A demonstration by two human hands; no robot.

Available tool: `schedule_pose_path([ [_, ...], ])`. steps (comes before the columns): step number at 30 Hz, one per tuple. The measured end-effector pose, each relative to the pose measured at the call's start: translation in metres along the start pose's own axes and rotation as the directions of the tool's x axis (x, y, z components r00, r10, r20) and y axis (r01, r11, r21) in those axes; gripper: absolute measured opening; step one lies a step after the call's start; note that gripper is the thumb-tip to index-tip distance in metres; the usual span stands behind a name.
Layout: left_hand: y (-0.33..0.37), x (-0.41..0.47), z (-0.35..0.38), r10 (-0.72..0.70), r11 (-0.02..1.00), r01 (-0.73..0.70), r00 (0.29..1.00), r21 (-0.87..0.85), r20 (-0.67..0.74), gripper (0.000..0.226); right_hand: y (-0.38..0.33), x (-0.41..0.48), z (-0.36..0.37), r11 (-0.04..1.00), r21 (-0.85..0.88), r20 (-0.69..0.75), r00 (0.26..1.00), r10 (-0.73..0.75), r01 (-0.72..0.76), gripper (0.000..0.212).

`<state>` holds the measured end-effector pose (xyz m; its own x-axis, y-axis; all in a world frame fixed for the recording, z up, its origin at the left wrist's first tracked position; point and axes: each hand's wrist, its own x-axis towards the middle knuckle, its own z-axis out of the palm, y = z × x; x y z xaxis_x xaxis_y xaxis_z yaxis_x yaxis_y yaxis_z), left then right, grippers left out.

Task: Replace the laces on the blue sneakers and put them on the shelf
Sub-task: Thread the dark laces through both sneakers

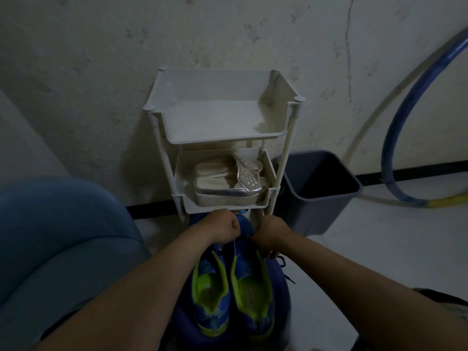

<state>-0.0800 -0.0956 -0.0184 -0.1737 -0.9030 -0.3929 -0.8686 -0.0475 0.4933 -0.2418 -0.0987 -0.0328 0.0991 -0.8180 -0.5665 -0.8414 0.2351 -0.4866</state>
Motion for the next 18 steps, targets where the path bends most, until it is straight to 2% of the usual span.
schedule_pose_path([
  [8, 0.000, 0.007, 0.021, -0.018, 1.000, 0.018, 0.998, -0.009, -0.065, 0.010, 0.005, -0.001, -0.007, 0.968, 0.229, 0.064, 0.994, 0.092, -0.105, 0.013],
  [18, 0.007, 0.009, 0.033, 0.015, 0.998, -0.008, 0.995, 0.070, -0.098, 0.017, 0.008, 0.001, -0.011, 0.952, 0.275, 0.107, 0.989, 0.106, -0.132, 0.012],
])
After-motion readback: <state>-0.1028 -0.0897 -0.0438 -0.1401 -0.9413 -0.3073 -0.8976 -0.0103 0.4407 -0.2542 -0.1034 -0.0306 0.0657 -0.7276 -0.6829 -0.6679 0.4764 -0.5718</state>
